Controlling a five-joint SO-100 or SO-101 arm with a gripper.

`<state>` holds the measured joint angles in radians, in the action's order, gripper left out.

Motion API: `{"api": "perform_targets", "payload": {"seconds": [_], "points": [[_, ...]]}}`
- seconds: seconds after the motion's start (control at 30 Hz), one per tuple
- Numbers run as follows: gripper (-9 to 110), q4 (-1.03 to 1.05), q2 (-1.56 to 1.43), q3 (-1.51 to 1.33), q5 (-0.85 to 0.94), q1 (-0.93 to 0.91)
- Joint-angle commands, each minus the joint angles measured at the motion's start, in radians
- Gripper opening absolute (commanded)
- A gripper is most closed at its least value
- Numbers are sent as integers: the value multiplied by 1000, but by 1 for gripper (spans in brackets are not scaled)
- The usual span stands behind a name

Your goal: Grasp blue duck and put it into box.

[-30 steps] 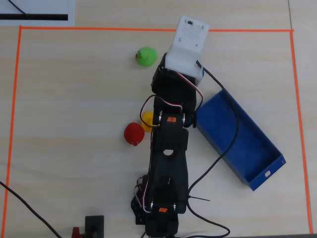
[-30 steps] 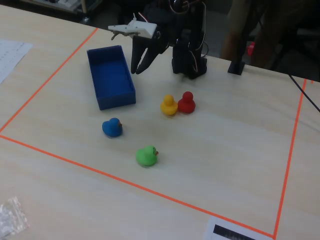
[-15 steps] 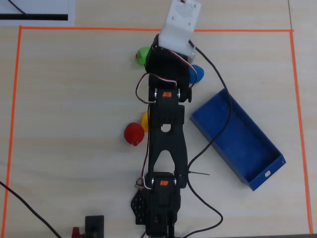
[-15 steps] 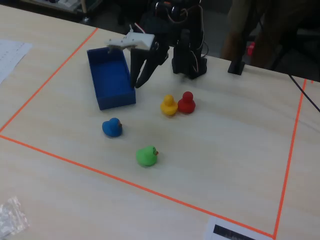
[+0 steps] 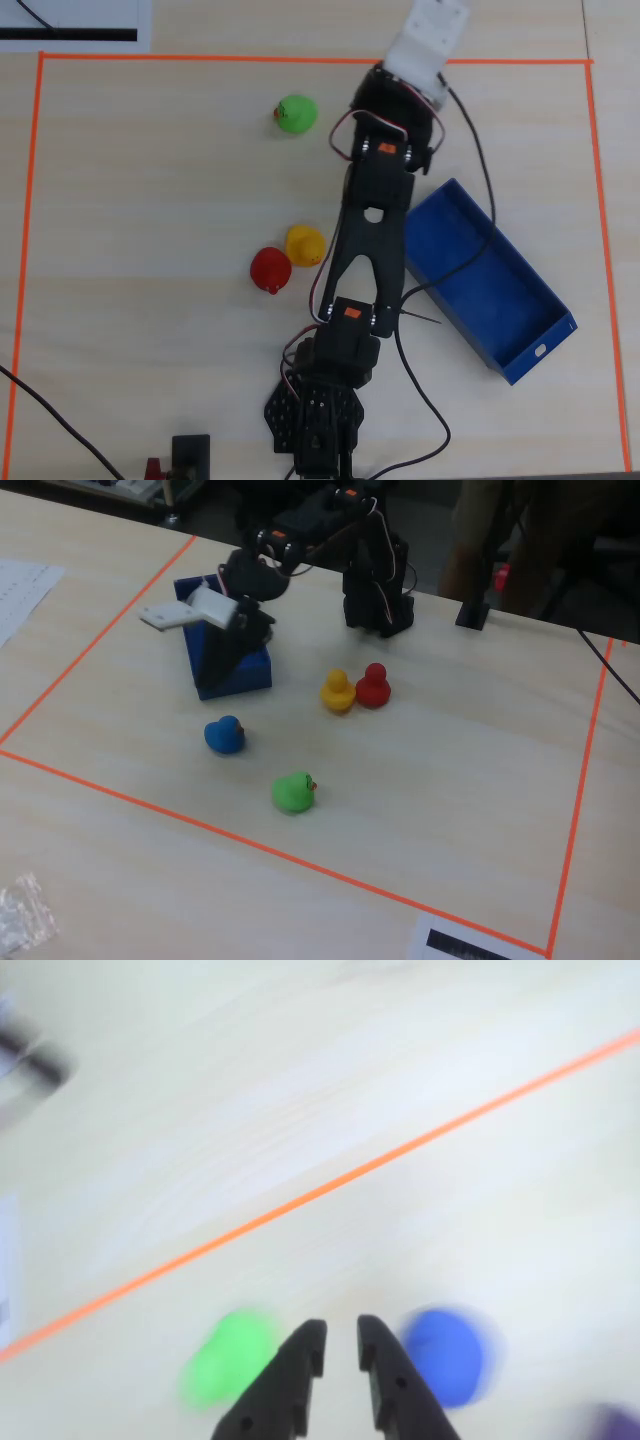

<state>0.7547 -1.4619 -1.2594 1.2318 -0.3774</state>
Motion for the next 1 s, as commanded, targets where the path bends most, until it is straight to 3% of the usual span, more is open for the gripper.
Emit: {"api": "perform_targets", "payload": {"seconds": [0.0,0.13,0.33,0.53,0.97], "points": [[0,29,-55,89,51,-196],[2,20,-135,-18,124,-313],[28,-160,-141,-284,209,-339],[42,-290,-244,-546,190,-261],[43,-371,-351,-655,71,-106]]}}
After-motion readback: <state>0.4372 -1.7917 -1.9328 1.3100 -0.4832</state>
